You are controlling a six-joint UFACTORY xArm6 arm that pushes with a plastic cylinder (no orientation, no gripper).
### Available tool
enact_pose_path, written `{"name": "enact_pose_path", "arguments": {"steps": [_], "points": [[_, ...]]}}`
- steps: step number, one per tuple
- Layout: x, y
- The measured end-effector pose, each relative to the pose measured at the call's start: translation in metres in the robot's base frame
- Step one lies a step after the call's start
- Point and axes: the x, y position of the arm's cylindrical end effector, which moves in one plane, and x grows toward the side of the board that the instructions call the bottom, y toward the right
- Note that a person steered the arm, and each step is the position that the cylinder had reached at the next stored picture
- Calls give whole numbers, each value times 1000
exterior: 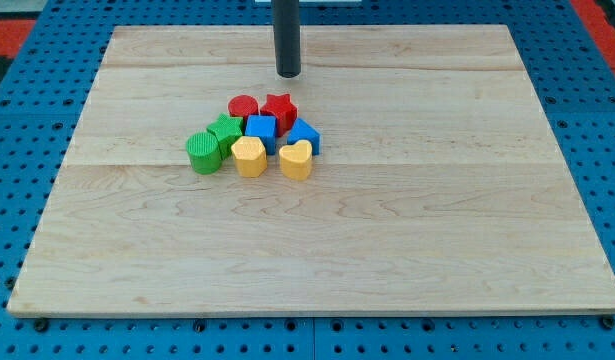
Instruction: Move your arm to the center left
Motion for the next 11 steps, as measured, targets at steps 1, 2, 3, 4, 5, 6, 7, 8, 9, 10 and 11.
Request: {"name": "enact_pose_path", "arguments": {"steps": [1, 2, 3, 4, 5, 6, 7, 8, 9, 10, 11], "points": [[3, 3], [3, 7], [3, 23], [-15, -24], [-20, -102], [-20, -184], [8, -231], [50, -246], [105, -251], [134, -229], [183, -213]]}}
